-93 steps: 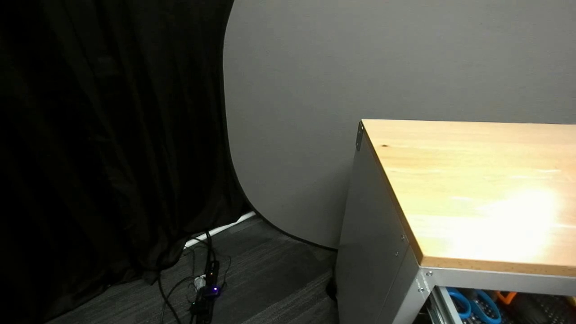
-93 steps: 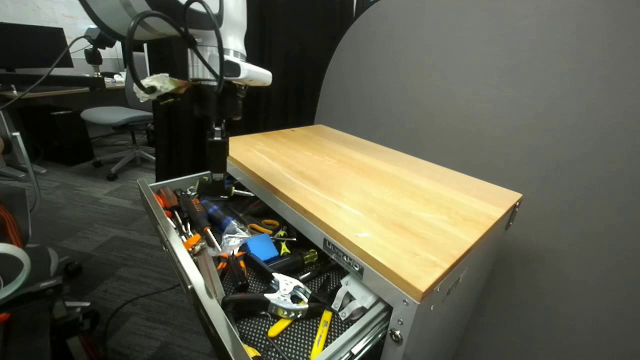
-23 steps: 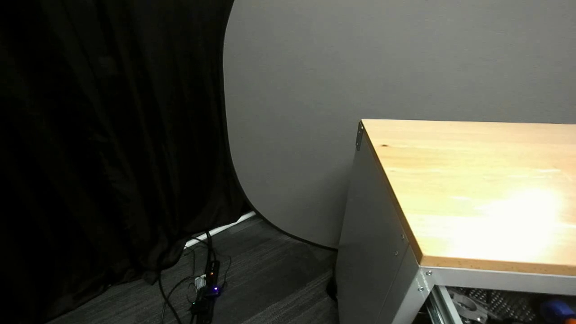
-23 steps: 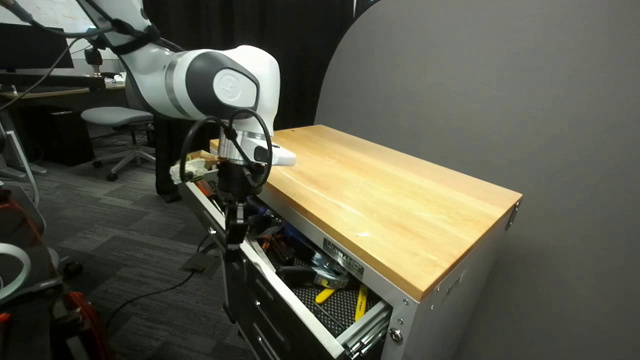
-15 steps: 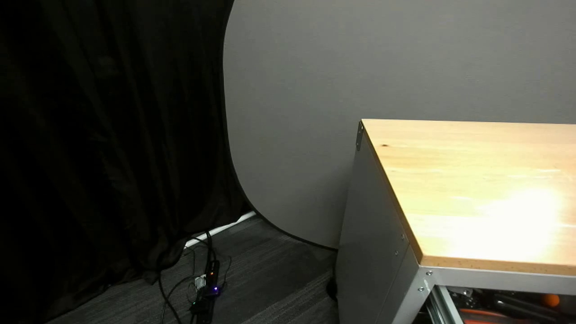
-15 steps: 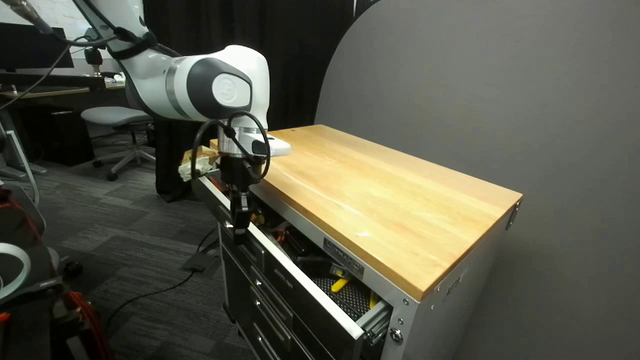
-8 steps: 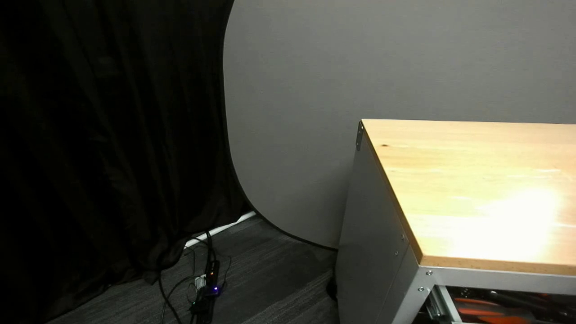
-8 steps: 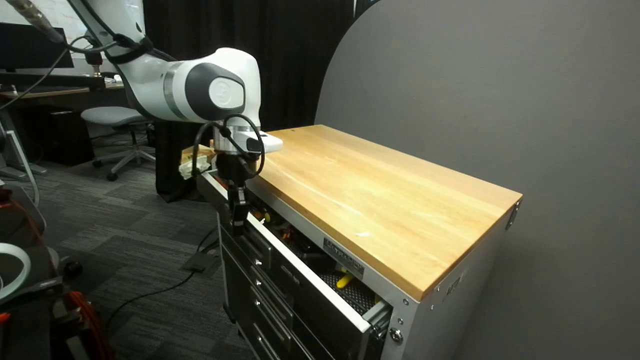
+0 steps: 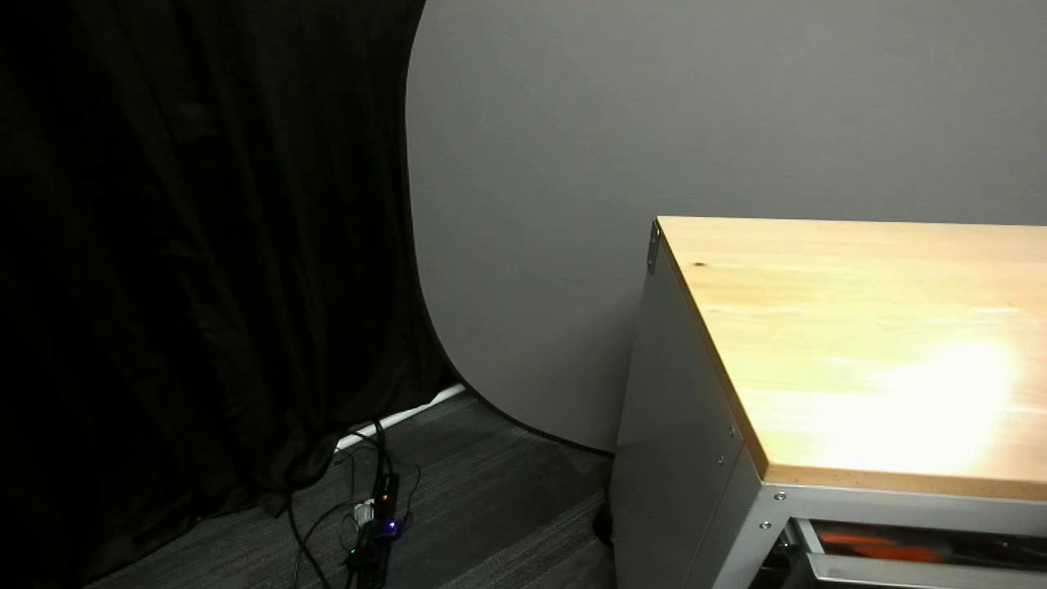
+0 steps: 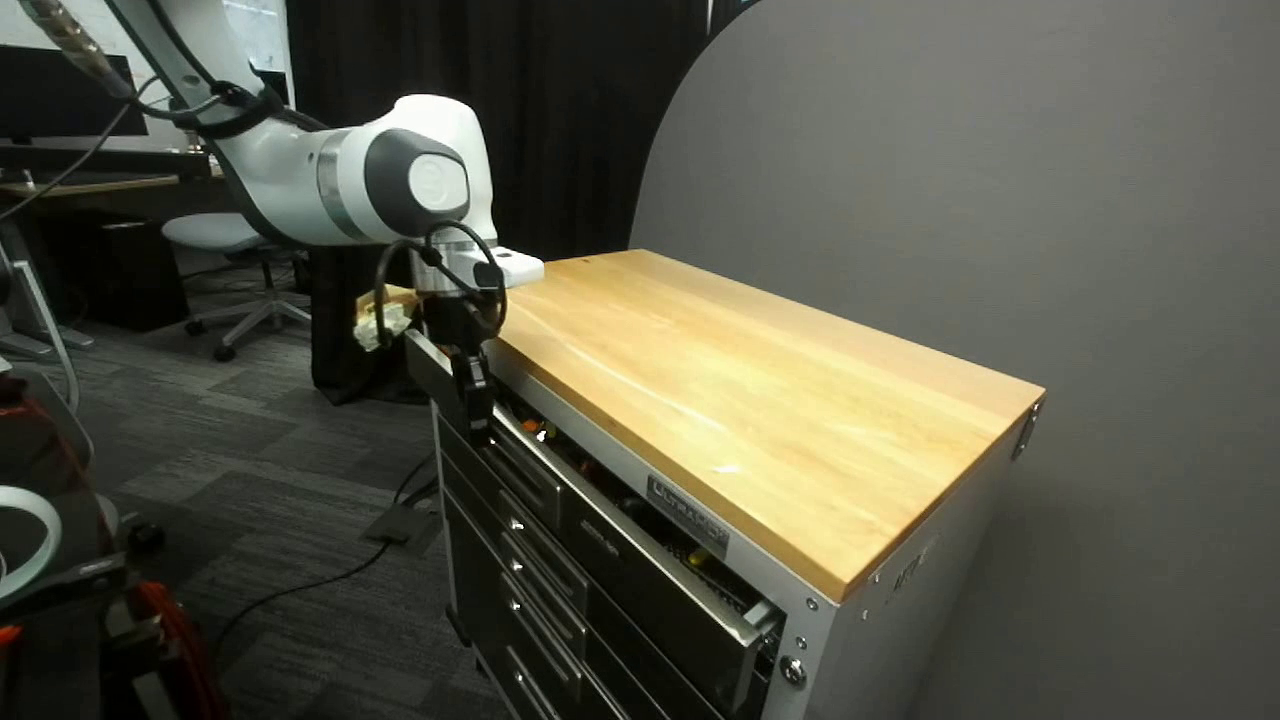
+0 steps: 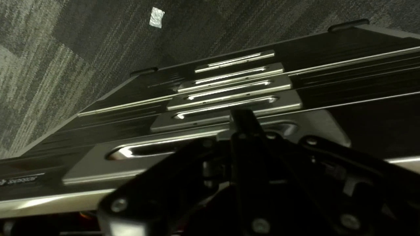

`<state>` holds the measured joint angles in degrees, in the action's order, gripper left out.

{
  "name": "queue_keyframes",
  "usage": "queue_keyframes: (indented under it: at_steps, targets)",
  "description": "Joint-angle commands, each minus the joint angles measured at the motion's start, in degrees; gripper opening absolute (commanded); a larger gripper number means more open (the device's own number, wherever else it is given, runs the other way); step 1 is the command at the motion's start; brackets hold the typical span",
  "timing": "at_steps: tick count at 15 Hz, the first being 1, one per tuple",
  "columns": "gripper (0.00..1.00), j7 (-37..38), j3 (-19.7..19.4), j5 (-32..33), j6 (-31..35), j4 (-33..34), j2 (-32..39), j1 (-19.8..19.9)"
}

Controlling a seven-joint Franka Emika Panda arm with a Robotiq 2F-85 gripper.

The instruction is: Put the screwdriver in the drawer then close it

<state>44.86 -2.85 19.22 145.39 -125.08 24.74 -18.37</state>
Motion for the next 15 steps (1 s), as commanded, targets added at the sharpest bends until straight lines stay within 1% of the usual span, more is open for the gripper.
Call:
queue_keyframes:
  at_steps: [1, 6, 9, 11, 13, 15]
  targets:
    - [0.00, 5.46, -2.11, 4.83, 3.93, 3.43, 2.09, -3.48]
    - [0.00, 11.09, -3.97, 11.22, 5.68, 5.38, 3.38, -6.43]
    - [0.00, 13.42, -4.28, 13.50, 6.18, 5.96, 3.61, -7.33]
    - [0.00, 14.28, -4.24, 14.34, 5.95, 5.45, 2.74, -7.21]
    - [0.00, 13.51, -3.80, 13.70, 5.23, 4.05, 0.76, -6.38]
    - [0.00, 10.93, -3.07, 13.16, 3.20, 2.35, -2.27, -5.68]
